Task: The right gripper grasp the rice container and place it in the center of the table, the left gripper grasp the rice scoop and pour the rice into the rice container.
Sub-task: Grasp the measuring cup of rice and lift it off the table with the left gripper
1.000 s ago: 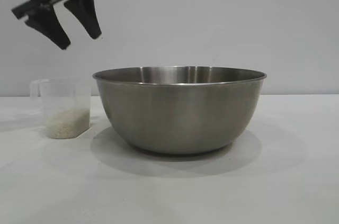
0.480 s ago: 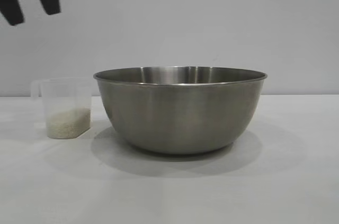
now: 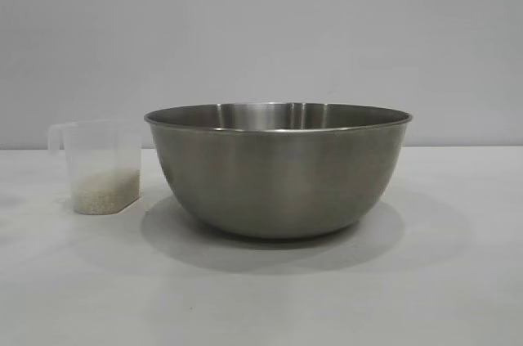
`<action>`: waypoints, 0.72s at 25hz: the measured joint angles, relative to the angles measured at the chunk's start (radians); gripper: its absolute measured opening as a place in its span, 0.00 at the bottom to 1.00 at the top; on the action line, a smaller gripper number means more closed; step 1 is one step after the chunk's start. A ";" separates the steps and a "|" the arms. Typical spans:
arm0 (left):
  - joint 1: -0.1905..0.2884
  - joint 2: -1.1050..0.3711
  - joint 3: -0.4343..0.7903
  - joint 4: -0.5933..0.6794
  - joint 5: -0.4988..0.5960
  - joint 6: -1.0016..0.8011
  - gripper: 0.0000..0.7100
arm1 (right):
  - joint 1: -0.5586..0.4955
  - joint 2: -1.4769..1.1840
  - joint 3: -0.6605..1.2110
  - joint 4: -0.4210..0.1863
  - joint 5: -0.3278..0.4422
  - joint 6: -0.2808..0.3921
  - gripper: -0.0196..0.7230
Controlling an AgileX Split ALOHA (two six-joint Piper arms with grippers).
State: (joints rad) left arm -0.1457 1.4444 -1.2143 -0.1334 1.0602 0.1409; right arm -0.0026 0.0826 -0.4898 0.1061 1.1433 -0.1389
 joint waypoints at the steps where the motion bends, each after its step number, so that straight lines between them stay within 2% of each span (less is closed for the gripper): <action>1: 0.000 -0.034 0.047 0.000 -0.046 0.000 0.57 | 0.000 0.000 0.000 0.000 0.000 0.000 0.78; 4: 0.000 -0.128 0.189 -0.006 -0.190 -0.004 0.57 | 0.000 0.000 0.000 0.000 0.000 0.000 0.78; 9: 0.000 -0.259 0.438 -0.078 -0.494 -0.006 0.57 | 0.000 0.000 0.000 0.000 -0.002 0.000 0.78; 14: 0.000 -0.318 0.679 -0.136 -0.782 -0.006 0.57 | 0.000 0.000 0.000 0.000 -0.002 0.000 0.78; 18: -0.004 -0.320 0.825 -0.145 -1.009 -0.006 0.57 | 0.000 0.000 0.000 0.000 -0.002 0.000 0.78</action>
State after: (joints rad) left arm -0.1496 1.1248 -0.3889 -0.2785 0.0508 0.1350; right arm -0.0026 0.0826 -0.4898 0.1061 1.1416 -0.1389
